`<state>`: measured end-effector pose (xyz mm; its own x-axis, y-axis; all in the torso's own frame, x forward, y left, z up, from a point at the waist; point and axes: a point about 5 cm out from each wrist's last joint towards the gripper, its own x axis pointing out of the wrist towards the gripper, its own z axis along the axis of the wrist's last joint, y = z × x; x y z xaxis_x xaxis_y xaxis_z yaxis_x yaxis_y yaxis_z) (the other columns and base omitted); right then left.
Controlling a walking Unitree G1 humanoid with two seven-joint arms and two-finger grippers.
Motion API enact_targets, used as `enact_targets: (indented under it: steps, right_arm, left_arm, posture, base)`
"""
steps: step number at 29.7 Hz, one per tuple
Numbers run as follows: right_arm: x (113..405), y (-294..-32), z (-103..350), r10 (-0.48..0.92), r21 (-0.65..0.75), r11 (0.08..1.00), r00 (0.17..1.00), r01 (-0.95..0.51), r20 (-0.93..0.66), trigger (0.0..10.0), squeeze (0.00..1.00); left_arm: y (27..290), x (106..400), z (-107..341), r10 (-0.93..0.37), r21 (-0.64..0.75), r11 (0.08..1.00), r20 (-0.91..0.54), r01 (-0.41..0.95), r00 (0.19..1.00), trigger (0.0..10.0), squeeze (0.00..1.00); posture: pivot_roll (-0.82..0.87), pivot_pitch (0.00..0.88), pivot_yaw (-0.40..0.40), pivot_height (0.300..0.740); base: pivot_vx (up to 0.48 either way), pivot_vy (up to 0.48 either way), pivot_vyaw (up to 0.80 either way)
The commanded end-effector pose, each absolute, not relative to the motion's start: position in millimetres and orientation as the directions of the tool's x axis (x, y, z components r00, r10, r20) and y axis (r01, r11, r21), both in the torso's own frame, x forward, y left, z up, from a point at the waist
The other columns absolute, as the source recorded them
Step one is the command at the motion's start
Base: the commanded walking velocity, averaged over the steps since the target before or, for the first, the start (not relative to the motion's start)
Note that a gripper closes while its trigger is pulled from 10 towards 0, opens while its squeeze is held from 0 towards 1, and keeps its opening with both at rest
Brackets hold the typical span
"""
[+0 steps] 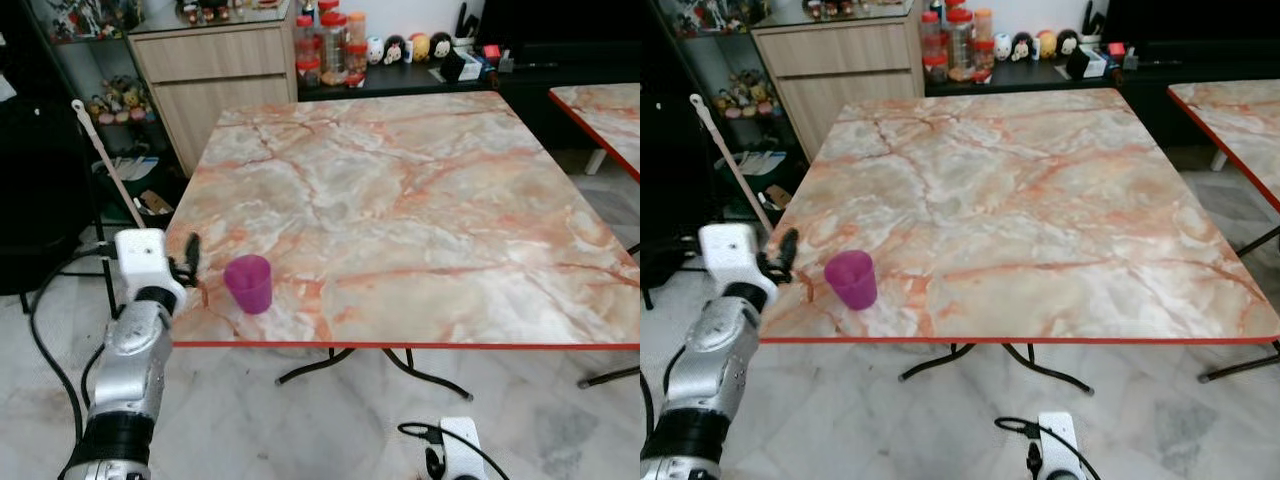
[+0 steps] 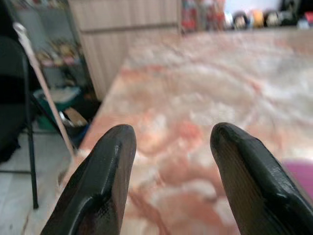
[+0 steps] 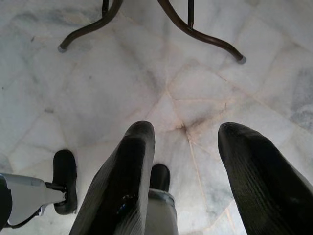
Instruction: Setting the table
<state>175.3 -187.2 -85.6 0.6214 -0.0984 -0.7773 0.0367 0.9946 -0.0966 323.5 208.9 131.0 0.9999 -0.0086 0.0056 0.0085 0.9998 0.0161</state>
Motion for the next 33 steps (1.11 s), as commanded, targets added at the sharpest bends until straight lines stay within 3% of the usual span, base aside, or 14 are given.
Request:
enact_targets:
  steps: [1,17,33]
  right_arm:
    - [175.5,-187.6,-85.5,-0.106,-0.094,0.994,0.62,0.052,-0.777,10.0,0.0]
    - [172.9,-184.4,-87.1,-0.106,-0.087,0.994,0.615,0.061,-0.782,10.0,0.0]
    - [173.3,-186.7,-86.6,-0.112,-0.091,0.994,0.614,0.065,-0.781,10.0,0.0]
  left_arm:
    - [206.3,325.7,134.9,-0.055,0.014,0.998,-0.057,0.056,0.997,10.0,0.0]
    - [191.7,322.3,155.2,-0.214,0.014,0.976,-0.079,0.216,0.974,10.0,0.0]
    - [183.5,320.7,148.3,-0.25,0.015,0.967,-0.122,0.254,0.96,10.0,0.0]
  posture:
    - [0.08,0.031,0.07,0.74]
    - [0.08,0.049,0.084,0.74]
    - [0.07,0.047,0.085,0.74]
  base:
    - [0.0,0.0,0.0]
    - [0.0,0.0,0.0]
    - [0.0,0.0,0.0]
